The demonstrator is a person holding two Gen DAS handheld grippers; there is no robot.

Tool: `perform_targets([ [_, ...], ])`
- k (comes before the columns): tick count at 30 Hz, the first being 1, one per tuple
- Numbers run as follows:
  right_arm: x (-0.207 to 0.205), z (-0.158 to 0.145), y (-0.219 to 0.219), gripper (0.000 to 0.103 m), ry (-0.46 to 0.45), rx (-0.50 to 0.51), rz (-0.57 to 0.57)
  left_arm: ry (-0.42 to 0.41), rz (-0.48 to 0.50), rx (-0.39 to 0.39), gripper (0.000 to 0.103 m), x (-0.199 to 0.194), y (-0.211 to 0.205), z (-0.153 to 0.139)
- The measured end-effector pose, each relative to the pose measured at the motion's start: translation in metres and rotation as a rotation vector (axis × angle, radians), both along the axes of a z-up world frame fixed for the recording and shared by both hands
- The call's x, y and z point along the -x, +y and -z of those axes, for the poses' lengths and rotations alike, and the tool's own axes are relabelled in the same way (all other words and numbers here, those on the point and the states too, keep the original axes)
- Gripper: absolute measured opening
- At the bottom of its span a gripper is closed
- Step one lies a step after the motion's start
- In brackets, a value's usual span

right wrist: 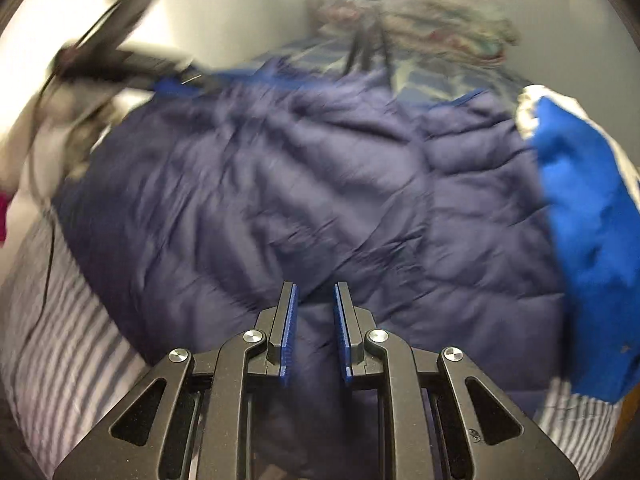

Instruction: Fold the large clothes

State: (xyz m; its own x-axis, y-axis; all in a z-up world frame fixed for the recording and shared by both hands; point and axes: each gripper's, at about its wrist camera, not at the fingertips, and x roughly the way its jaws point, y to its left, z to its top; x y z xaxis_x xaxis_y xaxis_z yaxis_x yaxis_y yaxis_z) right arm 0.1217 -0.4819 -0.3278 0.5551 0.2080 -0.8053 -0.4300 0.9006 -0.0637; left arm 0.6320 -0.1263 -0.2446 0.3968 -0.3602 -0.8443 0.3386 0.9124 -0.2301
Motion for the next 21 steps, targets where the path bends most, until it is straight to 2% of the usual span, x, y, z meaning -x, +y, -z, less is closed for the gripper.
perform_targets([
  [3, 0.009, 0.01, 0.006, 0.017, -0.014, 0.034, -0.021, -0.03, 0.012, -0.127, 0.034, -0.019, -0.031, 0.021],
  [5, 0.011, 0.013, 0.002, 0.017, 0.0, 0.004, -0.023, -0.039, -0.035, -0.173, 0.034, -0.036, -0.041, 0.032],
  [7, 0.016, 0.016, -0.003, 0.017, 0.015, -0.02, -0.03, -0.064, -0.1, -0.169, 0.034, -0.048, -0.041, 0.037],
  [10, 0.02, 0.015, -0.009, 0.017, 0.028, -0.046, -0.018, -0.077, -0.15, -0.111, 0.034, -0.047, -0.034, 0.03],
  [11, 0.025, 0.011, -0.015, 0.017, 0.032, -0.073, -0.004, -0.102, -0.151, -0.118, 0.034, -0.042, -0.03, 0.025],
  [13, 0.037, -0.001, -0.031, 0.018, 0.043, -0.152, 0.029, -0.187, -0.148, -0.179, 0.034, -0.025, -0.026, 0.007],
  [14, 0.046, -0.007, -0.043, 0.027, 0.045, -0.188, 0.061, -0.225, -0.131, -0.173, 0.034, -0.01, -0.023, -0.006],
  [15, 0.053, -0.01, -0.051, 0.041, 0.045, -0.205, 0.086, -0.235, -0.103, -0.137, 0.034, 0.006, -0.02, -0.017],
  [16, 0.064, -0.014, -0.066, 0.047, 0.045, -0.239, 0.14, -0.233, -0.078, -0.094, 0.034, 0.022, -0.016, -0.025],
  [18, 0.076, -0.015, -0.086, 0.051, 0.061, -0.294, 0.211, -0.24, -0.044, -0.065, 0.034, 0.051, -0.012, -0.034],
  [21, 0.095, -0.011, -0.114, 0.054, 0.113, -0.368, 0.317, -0.23, 0.03, -0.083, 0.034, 0.096, -0.017, -0.031],
])
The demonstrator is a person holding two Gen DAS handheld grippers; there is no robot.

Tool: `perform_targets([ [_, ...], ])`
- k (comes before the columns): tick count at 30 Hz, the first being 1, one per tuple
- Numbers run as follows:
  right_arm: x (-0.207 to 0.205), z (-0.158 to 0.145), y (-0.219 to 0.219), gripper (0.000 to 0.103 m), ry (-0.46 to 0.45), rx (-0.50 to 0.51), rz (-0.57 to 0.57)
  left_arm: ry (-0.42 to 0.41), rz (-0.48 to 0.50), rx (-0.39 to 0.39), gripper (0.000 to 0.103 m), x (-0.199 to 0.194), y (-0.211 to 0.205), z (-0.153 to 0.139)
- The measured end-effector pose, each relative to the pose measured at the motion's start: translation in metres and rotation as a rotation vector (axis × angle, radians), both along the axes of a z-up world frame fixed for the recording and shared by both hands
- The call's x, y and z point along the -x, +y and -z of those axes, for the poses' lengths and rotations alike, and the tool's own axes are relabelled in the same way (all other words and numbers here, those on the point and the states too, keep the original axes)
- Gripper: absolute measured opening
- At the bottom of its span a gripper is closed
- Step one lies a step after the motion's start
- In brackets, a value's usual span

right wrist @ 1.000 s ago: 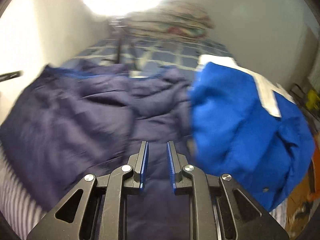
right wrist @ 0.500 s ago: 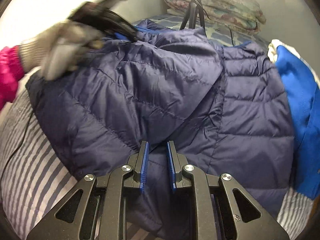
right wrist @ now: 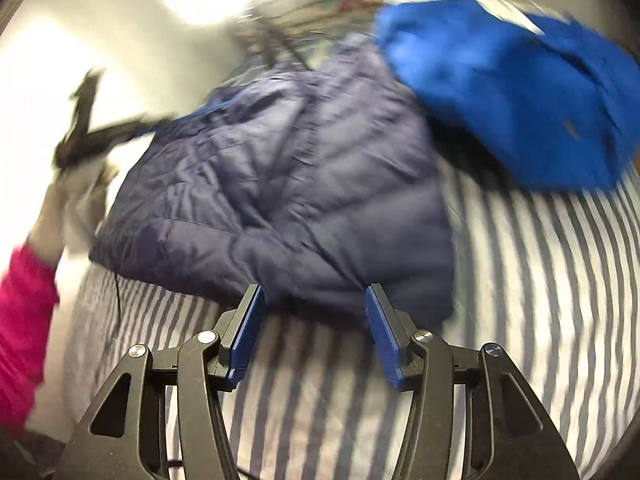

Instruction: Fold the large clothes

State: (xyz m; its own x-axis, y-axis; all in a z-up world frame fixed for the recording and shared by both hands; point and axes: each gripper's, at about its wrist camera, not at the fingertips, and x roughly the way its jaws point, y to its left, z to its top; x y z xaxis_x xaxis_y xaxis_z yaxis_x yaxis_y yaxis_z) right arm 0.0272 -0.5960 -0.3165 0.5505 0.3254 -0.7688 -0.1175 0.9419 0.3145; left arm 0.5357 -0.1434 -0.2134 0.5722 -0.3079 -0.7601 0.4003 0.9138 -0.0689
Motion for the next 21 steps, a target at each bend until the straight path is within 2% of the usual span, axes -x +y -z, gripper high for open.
perform_targets([
  [3, -0.002, 0.015, -0.014, 0.059, 0.068, -0.08, 0.057, 0.0, 0.04, -0.027, 0.034, 0.031, -0.008, 0.017],
  [6, -0.012, 0.032, -0.023, 0.06, 0.12, -0.175, 0.11, 0.037, 0.058, -0.056, 0.034, 0.037, -0.02, 0.045],
  [9, -0.025, 0.041, -0.028, 0.064, 0.115, -0.286, 0.169, 0.042, 0.054, -0.13, 0.034, 0.039, -0.028, 0.079],
  [10, -0.03, 0.042, -0.028, 0.064, 0.105, -0.304, 0.181, 0.018, 0.056, -0.126, 0.034, 0.041, -0.03, 0.084],
  [12, -0.038, 0.041, -0.023, 0.064, 0.09, -0.296, 0.203, 0.002, 0.059, -0.137, 0.034, 0.044, -0.032, 0.083],
  [14, -0.044, 0.037, -0.014, 0.062, 0.082, -0.246, 0.211, 0.003, 0.034, -0.105, 0.034, 0.05, -0.027, 0.071],
  [16, -0.046, 0.03, -0.005, 0.042, 0.055, -0.214, 0.208, -0.037, 0.016, -0.055, 0.034, 0.067, -0.019, 0.055],
  [17, -0.048, 0.028, 0.001, 0.027, 0.055, -0.191, 0.2, -0.056, 0.027, -0.032, 0.034, 0.079, -0.017, 0.047],
  [19, -0.049, 0.019, 0.012, 0.02, 0.039, -0.133, 0.184, -0.096, 0.046, -0.034, 0.034, 0.102, -0.016, 0.041],
  [21, -0.048, 0.005, 0.025, 0.016, 0.002, -0.065, 0.165, -0.082, 0.058, -0.029, 0.034, 0.108, -0.017, 0.045],
])
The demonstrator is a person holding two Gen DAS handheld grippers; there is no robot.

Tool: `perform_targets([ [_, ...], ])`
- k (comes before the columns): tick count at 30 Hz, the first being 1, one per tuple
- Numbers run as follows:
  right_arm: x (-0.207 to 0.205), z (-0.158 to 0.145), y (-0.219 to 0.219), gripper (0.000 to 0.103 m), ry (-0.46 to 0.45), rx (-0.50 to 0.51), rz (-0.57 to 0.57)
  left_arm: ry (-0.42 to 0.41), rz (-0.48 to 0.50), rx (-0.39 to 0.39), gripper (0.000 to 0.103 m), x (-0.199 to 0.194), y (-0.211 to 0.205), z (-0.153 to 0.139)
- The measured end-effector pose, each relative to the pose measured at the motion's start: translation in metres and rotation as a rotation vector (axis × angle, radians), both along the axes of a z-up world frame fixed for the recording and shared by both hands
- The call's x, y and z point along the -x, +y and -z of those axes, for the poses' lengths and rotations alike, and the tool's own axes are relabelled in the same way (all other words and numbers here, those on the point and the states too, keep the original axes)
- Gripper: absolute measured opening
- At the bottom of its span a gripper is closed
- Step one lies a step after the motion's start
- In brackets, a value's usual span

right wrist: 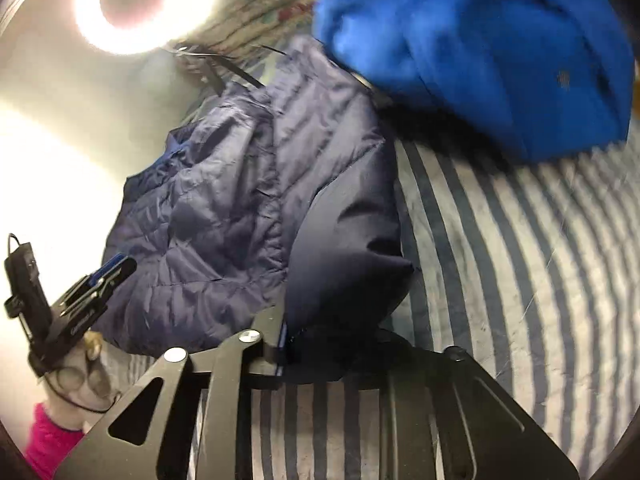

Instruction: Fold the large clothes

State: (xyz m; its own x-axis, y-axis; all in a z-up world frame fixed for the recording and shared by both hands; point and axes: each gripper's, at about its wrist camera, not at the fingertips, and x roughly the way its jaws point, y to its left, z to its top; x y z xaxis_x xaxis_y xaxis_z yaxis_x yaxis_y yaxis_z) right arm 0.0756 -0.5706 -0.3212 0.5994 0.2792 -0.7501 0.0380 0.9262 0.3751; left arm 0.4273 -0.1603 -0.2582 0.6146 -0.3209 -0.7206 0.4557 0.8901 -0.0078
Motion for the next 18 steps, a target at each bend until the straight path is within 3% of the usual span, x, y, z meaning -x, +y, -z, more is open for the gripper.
perform_targets([
  [5, 0.004, -0.039, 0.028, 0.013, -0.085, 0.123, -0.044, 0.104, -0.009, 0.005, 0.034, -0.004, -0.003, 0.039],
  [7, 0.004, -0.053, 0.037, 0.012, -0.11, 0.137, -0.049, 0.111, -0.02, 0.023, 0.034, -0.003, 0.0, 0.037],
  [9, 0.004, -0.065, 0.044, 0.012, -0.131, 0.155, -0.055, 0.147, -0.041, 0.048, 0.034, -0.001, 0.008, 0.026],
  [12, 0.006, -0.079, 0.059, 0.012, -0.162, 0.179, -0.077, 0.128, -0.045, 0.075, 0.034, 0.024, 0.031, -0.006],
  [18, 0.013, -0.106, 0.08, 0.012, -0.231, 0.212, -0.112, 0.118, -0.029, 0.126, 0.034, 0.112, 0.085, -0.071],
])
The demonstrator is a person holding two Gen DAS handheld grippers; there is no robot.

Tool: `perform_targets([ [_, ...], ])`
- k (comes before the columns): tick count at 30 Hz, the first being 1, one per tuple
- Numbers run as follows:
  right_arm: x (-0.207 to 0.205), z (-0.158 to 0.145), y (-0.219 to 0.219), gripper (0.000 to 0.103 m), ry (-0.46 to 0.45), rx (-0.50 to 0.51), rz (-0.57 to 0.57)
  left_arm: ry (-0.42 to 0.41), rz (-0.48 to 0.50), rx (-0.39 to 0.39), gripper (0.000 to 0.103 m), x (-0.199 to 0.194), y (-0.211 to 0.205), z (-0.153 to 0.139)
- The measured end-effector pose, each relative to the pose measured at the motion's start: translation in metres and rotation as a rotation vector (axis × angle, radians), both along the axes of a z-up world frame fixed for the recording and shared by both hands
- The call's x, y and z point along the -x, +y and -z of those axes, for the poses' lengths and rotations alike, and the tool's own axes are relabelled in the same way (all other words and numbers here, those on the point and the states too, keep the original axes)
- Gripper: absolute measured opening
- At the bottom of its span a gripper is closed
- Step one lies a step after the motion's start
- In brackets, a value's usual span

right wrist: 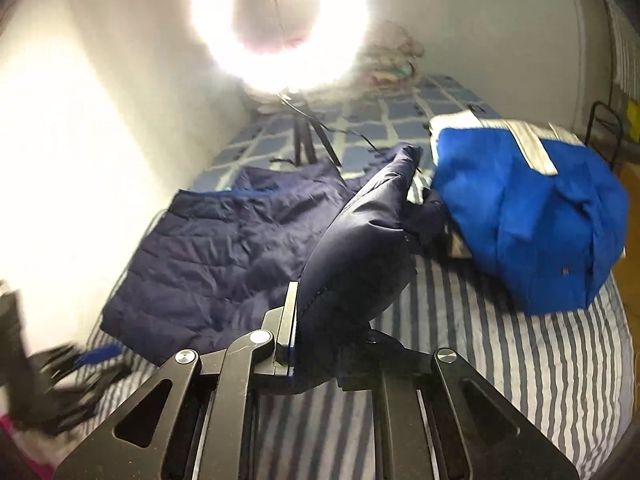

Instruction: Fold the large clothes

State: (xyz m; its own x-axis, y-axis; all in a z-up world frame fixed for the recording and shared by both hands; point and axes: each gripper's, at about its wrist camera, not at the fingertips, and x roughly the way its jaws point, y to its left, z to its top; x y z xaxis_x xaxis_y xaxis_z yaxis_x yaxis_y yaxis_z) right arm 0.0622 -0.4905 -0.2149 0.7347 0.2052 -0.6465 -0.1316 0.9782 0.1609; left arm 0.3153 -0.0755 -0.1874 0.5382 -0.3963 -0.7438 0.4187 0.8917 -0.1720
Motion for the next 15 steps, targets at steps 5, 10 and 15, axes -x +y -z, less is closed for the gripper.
perform_targets([
  [5, -0.001, -0.011, 0.027, 0.011, -0.041, 0.04, -0.028, 0.085, -0.03, 0.073, 0.034, 0.067, 0.04, -0.017],
  [10, -0.004, -0.026, 0.058, 0.011, -0.078, 0.061, -0.066, 0.075, -0.094, 0.119, 0.034, 0.1, 0.064, -0.014],
  [15, -0.007, -0.037, 0.102, 0.011, -0.121, 0.115, -0.133, 0.006, -0.103, 0.081, 0.034, 0.11, 0.073, -0.024],
])
